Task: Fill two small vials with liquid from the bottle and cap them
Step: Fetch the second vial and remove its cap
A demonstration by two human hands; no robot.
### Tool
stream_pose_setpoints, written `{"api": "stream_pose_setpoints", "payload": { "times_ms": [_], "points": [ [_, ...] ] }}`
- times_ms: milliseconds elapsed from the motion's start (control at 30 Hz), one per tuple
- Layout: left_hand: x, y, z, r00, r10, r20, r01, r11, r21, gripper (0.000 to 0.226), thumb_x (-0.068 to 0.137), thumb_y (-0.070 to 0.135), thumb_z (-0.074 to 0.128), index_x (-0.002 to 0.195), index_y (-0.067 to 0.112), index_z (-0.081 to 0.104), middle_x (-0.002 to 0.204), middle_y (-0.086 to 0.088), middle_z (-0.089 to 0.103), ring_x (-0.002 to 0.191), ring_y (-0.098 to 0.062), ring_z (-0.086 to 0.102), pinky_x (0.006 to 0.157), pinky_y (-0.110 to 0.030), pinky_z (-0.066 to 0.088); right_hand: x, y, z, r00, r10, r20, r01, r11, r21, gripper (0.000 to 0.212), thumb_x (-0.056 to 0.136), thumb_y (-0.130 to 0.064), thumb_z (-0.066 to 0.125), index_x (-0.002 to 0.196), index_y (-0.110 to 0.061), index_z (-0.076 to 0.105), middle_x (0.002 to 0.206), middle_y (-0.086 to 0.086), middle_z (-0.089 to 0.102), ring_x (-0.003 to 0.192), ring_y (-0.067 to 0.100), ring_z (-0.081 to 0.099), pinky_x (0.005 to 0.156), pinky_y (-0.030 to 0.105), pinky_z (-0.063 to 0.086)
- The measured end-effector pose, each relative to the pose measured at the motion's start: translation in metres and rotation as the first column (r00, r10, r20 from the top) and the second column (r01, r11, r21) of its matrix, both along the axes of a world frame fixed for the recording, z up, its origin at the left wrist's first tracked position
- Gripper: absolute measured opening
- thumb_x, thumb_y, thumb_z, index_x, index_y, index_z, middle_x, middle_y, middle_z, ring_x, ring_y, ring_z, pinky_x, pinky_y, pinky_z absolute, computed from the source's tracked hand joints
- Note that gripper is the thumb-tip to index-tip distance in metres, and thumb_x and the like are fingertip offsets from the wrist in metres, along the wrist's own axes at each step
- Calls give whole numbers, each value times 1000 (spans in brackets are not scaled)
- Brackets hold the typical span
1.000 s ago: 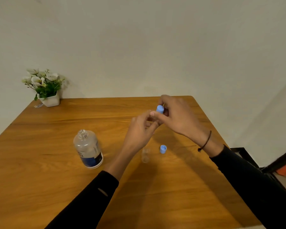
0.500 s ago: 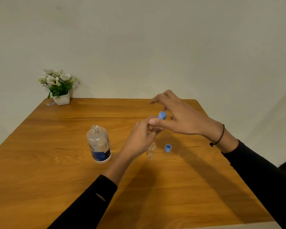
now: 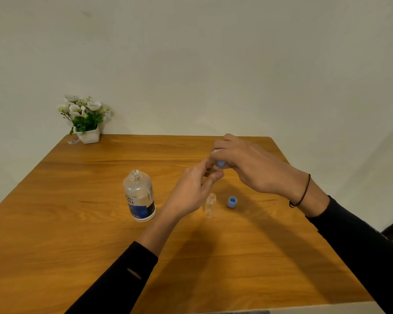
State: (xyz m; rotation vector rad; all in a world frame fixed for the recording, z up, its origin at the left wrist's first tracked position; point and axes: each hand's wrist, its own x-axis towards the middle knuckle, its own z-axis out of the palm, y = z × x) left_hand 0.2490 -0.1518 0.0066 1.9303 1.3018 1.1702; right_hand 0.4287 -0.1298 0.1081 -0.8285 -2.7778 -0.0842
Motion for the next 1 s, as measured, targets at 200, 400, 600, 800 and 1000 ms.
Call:
{"api": "stream_pose_setpoints", "payload": {
  "times_ms": [200, 400, 600, 800, 1000],
  "points": [
    [-4, -4, 1, 996, -89, 10, 89, 996, -14, 28, 115, 29, 46, 139, 20, 57, 127, 7, 73, 121, 5, 65, 92, -23, 59, 3, -3, 3, 997, 66, -36, -67, 997, -33, 49, 93, 18, 57, 113, -24, 69, 105, -12, 58, 97, 13, 46, 70, 40, 50],
    [-6, -10, -1, 994, -91, 59, 92, 996, -2, 39, 113, 30, 49, 150, 17, 51, 128, 5, 73, 122, 1, 67, 91, -25, 59, -1, -4, 9, 983, 87, -165, -118, 975, -188, 22, 99, 3, 64, 109, -15, 73, 100, -7, 63, 100, 12, 52, 79, 35, 50],
    [-13, -20, -1, 990, -23, 143, 23, 1000, 5, 29, 112, 33, 51, 137, 23, 60, 134, 12, 69, 122, -3, 68, 83, -32, 66, 6, 1, -4, 887, -88, -453, 0, 981, -192, 24, 104, -11, 65, 120, -21, 79, 133, 0, 51, 96, 12, 64, 83, 15, 51],
    [-23, -29, -7, 985, 38, 166, -34, 999, -30, 31, 110, 33, 55, 137, 18, 63, 125, 7, 74, 118, -8, 70, 82, -37, 67, 14, 20, -59, 793, -354, -495, 179, 914, -365, 9, 94, -23, 78, 102, -26, 75, 111, -8, 52, 102, 7, 61, 83, 26, 57],
    [-24, -33, -14, 988, 66, 141, -57, 996, -67, 32, 109, 34, 57, 138, 22, 64, 123, 7, 75, 121, -6, 69, 100, -45, 62, 11, 41, -117, 769, -486, -415, 297, 847, -442, 18, 84, -21, 87, 78, -21, 70, 88, -9, 69, 85, 8, 65, 77, 36, 56]
  ]
}}
